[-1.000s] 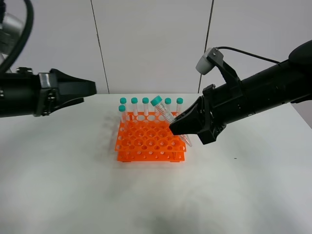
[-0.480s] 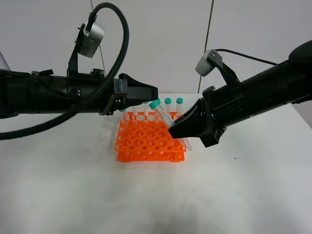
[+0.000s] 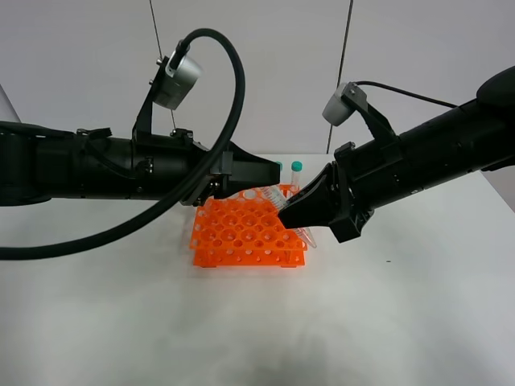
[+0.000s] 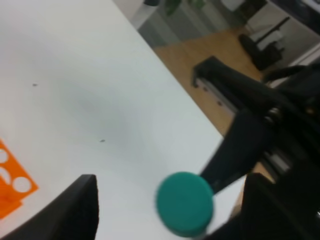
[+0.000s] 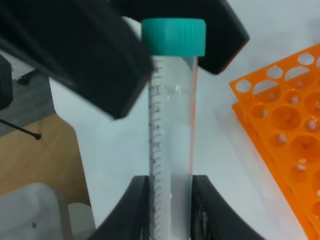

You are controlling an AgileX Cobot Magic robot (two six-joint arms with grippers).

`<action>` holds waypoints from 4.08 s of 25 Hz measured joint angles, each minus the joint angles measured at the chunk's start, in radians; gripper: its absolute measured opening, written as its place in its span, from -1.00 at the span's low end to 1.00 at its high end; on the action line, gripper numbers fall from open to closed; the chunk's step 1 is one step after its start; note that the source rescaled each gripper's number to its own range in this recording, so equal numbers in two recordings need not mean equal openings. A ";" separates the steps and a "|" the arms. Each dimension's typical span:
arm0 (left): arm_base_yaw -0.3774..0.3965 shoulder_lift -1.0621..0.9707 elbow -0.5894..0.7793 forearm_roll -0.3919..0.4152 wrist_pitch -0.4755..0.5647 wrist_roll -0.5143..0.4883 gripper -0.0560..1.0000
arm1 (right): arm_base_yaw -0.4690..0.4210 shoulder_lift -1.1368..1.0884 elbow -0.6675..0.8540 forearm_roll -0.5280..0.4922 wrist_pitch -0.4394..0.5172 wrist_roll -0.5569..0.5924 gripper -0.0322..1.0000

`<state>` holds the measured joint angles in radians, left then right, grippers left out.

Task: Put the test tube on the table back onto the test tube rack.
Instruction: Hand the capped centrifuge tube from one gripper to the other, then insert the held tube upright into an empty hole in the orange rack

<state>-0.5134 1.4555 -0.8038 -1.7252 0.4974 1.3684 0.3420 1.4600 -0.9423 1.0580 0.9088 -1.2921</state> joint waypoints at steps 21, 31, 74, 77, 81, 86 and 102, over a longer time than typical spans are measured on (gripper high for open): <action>0.000 0.000 -0.002 0.000 -0.019 -0.002 0.22 | 0.000 0.000 0.000 -0.009 0.000 0.013 -0.90; 0.000 0.000 -0.004 -0.003 -0.007 -0.003 -0.47 | 0.000 0.001 0.000 -0.007 -0.003 0.013 -0.90; -0.002 0.000 -0.005 -0.003 -0.001 -0.010 -0.89 | -0.103 -0.101 -0.334 -0.925 0.128 0.970 1.00; -0.002 0.000 -0.005 -0.003 -0.001 -0.010 -0.89 | -0.208 -0.101 -0.334 -0.933 0.128 0.999 1.00; -0.002 0.000 -0.005 -0.003 -0.001 -0.011 -0.89 | -0.337 -0.101 -0.334 -0.943 0.159 1.045 1.00; -0.002 0.000 -0.005 -0.003 -0.002 -0.011 -0.89 | -0.333 -0.101 -0.334 -0.949 0.218 1.057 1.00; -0.002 0.000 -0.005 -0.003 -0.002 -0.011 -0.89 | -0.259 -0.112 -0.314 -1.072 0.297 1.181 1.00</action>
<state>-0.5153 1.4555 -0.8084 -1.7286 0.4959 1.3571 0.0830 1.3483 -1.2563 -0.0141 1.2062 -0.1112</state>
